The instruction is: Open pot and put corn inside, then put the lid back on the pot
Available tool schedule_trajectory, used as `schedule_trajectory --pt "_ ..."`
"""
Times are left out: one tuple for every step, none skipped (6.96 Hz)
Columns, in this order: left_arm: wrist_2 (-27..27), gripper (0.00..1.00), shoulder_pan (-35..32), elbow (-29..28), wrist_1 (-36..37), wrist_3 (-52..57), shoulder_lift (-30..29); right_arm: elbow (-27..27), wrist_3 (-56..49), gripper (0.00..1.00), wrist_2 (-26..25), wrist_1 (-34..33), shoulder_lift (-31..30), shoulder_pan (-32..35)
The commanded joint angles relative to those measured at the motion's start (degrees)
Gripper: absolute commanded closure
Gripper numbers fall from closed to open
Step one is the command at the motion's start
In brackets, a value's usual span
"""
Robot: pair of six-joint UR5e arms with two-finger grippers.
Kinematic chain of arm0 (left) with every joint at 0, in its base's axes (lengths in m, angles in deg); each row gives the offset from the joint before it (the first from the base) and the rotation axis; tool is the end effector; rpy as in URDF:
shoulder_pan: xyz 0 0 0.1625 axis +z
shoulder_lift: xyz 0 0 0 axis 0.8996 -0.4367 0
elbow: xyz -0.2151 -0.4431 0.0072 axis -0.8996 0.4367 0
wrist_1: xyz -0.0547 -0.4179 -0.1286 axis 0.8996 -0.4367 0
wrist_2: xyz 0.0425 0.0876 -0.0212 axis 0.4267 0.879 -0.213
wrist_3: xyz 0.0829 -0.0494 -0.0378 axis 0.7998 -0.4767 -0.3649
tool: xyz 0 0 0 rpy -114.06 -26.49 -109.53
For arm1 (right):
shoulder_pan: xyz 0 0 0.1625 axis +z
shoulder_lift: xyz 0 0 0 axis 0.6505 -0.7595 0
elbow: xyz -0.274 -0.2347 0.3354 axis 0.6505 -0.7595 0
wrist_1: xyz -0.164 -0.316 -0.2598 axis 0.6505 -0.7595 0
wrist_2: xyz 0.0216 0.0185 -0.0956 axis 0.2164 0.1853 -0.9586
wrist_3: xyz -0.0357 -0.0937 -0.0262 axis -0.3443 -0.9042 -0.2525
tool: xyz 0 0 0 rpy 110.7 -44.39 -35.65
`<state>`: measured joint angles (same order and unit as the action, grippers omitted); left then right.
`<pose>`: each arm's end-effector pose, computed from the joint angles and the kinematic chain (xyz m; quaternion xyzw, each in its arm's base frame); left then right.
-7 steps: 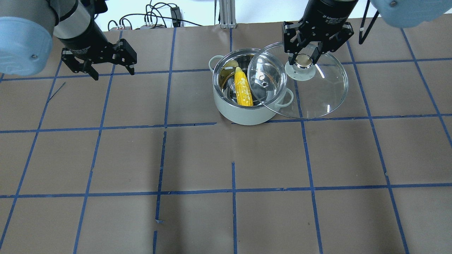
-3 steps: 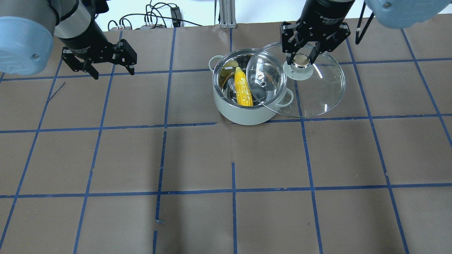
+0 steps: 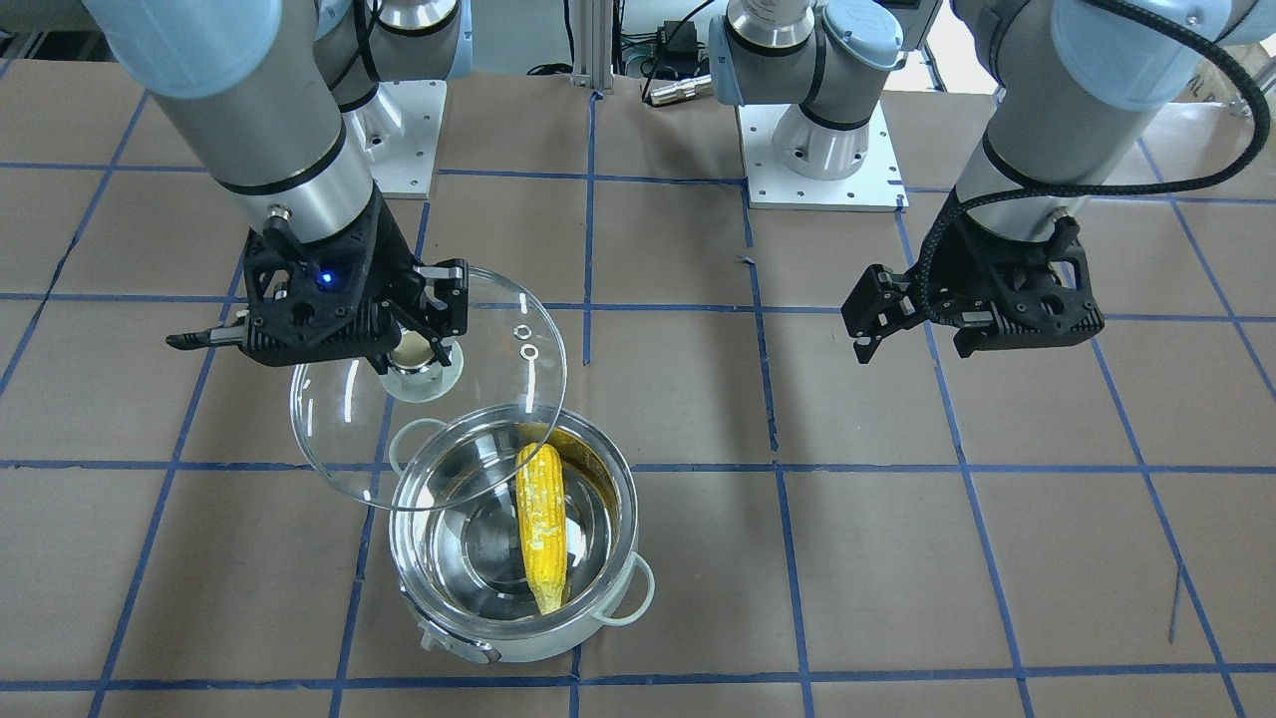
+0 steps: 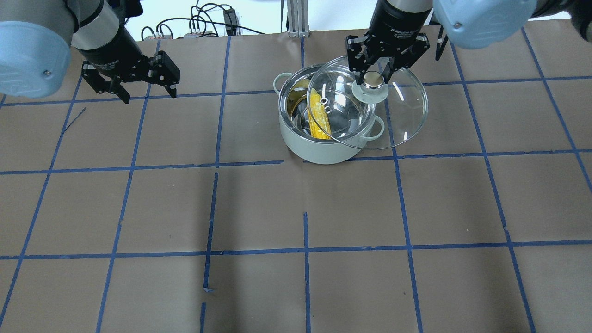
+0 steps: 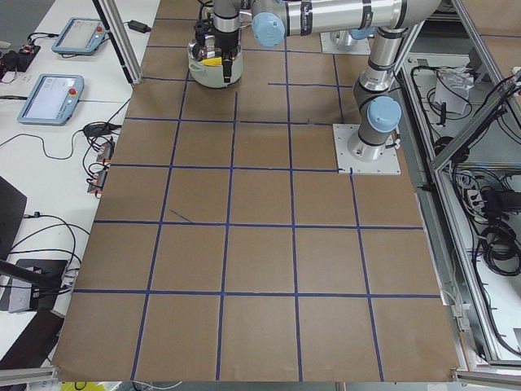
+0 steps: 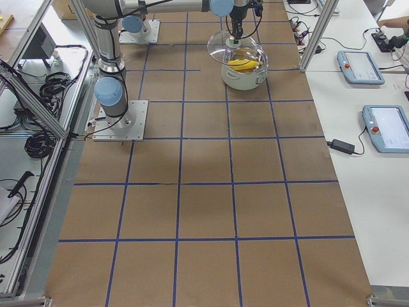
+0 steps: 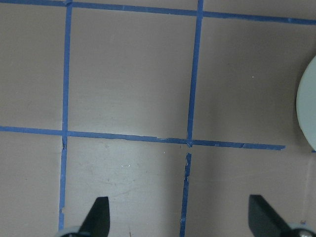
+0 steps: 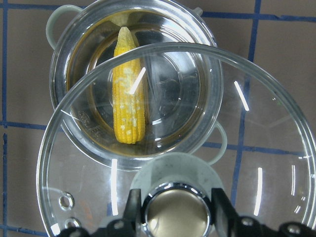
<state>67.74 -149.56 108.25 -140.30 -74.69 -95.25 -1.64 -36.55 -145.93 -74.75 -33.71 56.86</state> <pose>-0.0878 -0.5855 0.5142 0.0403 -0.9986 0.0341 0.0015 0.2267 -0.6153 0.5242 -0.0498 0.9967 -0.0262 0.0590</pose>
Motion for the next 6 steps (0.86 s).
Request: schedule_trajectory --pt "-0.11 0.0 0.03 0.06 0.01 0.0 -0.07 -0.03 0.1 0.66 -0.52 -3.79 3.23 0.91" --pt "-0.11 0.0 0.03 0.15 0.01 0.0 -0.07 -0.03 0.01 0.66 -0.7 -3.53 4.11 0.91" --pt "-0.02 0.0 0.03 0.06 0.01 0.0 -0.16 -0.11 0.01 0.66 -0.7 -3.44 4.99 0.91" --pt "-0.02 0.0 0.03 0.06 0.01 0.0 -0.16 -0.2 0.01 0.66 -0.79 -3.18 5.78 1.09" --pt "-0.11 0.0 0.03 0.06 0.01 0.0 0.1 -0.2 0.1 0.66 -0.79 -3.27 6.4 1.7" --pt "-0.11 0.0 0.03 0.06 0.01 0.0 0.28 -0.38 0.1 0.66 -0.61 -3.96 6.75 2.31"
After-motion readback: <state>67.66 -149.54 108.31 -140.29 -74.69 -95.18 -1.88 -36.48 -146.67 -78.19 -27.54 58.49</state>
